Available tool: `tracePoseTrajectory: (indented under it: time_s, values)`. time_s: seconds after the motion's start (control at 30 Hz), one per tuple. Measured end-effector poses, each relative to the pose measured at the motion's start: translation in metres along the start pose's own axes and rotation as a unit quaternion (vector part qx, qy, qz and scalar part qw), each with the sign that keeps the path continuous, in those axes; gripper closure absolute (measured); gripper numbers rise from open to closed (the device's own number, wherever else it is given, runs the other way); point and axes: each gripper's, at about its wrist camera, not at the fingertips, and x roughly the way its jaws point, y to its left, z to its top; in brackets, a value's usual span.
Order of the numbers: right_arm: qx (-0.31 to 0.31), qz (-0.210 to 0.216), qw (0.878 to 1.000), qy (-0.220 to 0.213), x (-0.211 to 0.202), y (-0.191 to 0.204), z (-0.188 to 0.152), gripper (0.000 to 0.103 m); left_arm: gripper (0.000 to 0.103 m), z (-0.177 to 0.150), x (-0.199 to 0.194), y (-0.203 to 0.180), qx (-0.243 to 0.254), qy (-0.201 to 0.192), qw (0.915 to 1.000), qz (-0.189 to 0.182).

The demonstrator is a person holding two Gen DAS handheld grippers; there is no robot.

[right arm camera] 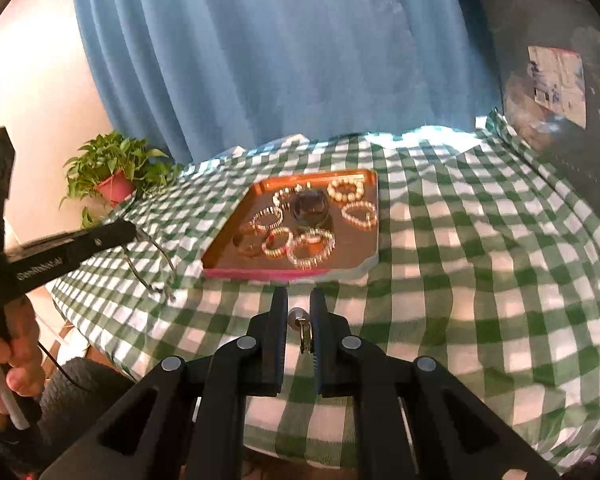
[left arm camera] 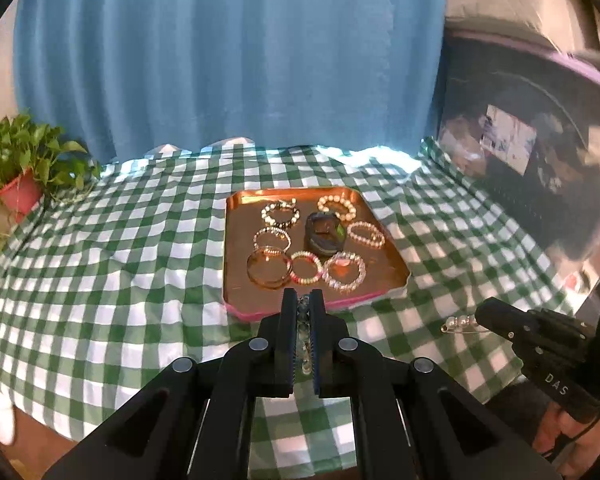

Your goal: Organize jewelry

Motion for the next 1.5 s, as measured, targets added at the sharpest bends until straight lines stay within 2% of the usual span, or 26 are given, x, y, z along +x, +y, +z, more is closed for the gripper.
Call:
tracePoseTrajectory:
  time_s: [0.27, 0.4, 0.5, 0.57, 0.73, 0.8, 0.9, 1.0, 1.07, 1.1, 1.13, 1.2, 1.23, 1.3, 1.37, 1.47, 1.5]
  values:
    - [-0.006, 0.004, 1.000, -0.018, 0.007, 0.000, 0.046, 0.094, 0.097, 0.039, 0.021, 0.020, -0.041, -0.007, 0.9978, -0.052]
    - [-0.007, 0.013, 1.000, -0.009, 0.032, -0.005, 0.071, 0.094, 0.097, 0.062, 0.041, 0.028, -0.056, -0.013, 0.9922, -0.111]
    - [-0.004, 0.024, 1.000, 0.009, 0.061, -0.008, 0.081, 0.094, 0.097, 0.074, 0.066, 0.038, -0.076, 0.002, 0.9854, -0.152]
    - [-0.007, 0.026, 0.999, 0.017, 0.079, -0.010, 0.086, 0.094, 0.097, 0.078, 0.086, 0.043, -0.075, 0.005, 0.9866, -0.145]
    - [0.003, 0.016, 0.999, 0.040, 0.130, -0.024, 0.092, 0.094, 0.098, 0.087, 0.169, 0.071, -0.079, 0.040, 0.9930, -0.078]
    - [0.006, 0.007, 0.999, 0.051, 0.151, -0.030, 0.093, 0.094, 0.098, 0.084, 0.209, 0.083, -0.087, 0.072, 0.9899, -0.086]
    - [-0.002, -0.010, 0.997, 0.071, 0.179, -0.034, 0.090, 0.094, 0.097, 0.077, 0.236, 0.088, -0.070, 0.089, 0.9919, -0.057]
    - [-0.004, -0.017, 0.996, 0.090, 0.197, -0.035, 0.080, 0.094, 0.097, 0.069, 0.242, 0.090, -0.056, 0.091, 0.9938, -0.030]
    - [-0.002, -0.021, 0.995, 0.101, 0.204, -0.037, 0.073, 0.094, 0.095, 0.063, 0.238, 0.090, -0.059, 0.087, 0.9940, -0.031]
    - [-0.001, -0.023, 0.994, 0.108, 0.208, -0.038, 0.070, 0.093, 0.085, 0.062, 0.236, 0.090, -0.060, 0.092, 0.9933, -0.036]
    - [0.000, -0.025, 0.994, 0.111, 0.208, -0.037, 0.068, 0.093, 0.077, 0.060, 0.231, 0.087, -0.056, 0.102, 0.9929, -0.026]
    - [0.000, -0.037, 0.993, 0.110, 0.203, -0.034, 0.066, 0.087, 0.038, 0.059, 0.211, 0.078, -0.043, 0.102, 0.9938, 0.010]
    - [0.003, -0.044, 0.993, 0.109, 0.196, -0.032, 0.065, 0.075, 0.034, 0.060, 0.191, 0.071, -0.039, 0.084, 0.9954, 0.025]
    - [0.019, -0.052, 0.994, 0.096, 0.172, -0.026, 0.066, 0.055, 0.032, 0.063, 0.145, 0.058, -0.037, 0.055, 0.9976, 0.019]
    - [0.020, -0.060, 0.995, 0.082, 0.142, -0.014, 0.067, 0.053, 0.030, 0.066, 0.106, 0.050, -0.035, 0.046, 0.9982, 0.015]
    - [0.015, -0.060, 0.996, 0.063, 0.085, 0.015, 0.069, 0.046, 0.024, 0.068, 0.022, 0.029, -0.043, 0.019, 0.9976, 0.051]
    - [0.015, -0.066, 0.996, 0.057, 0.066, 0.025, 0.070, 0.036, 0.018, 0.066, -0.002, 0.022, -0.042, 0.009, 0.9974, 0.059]
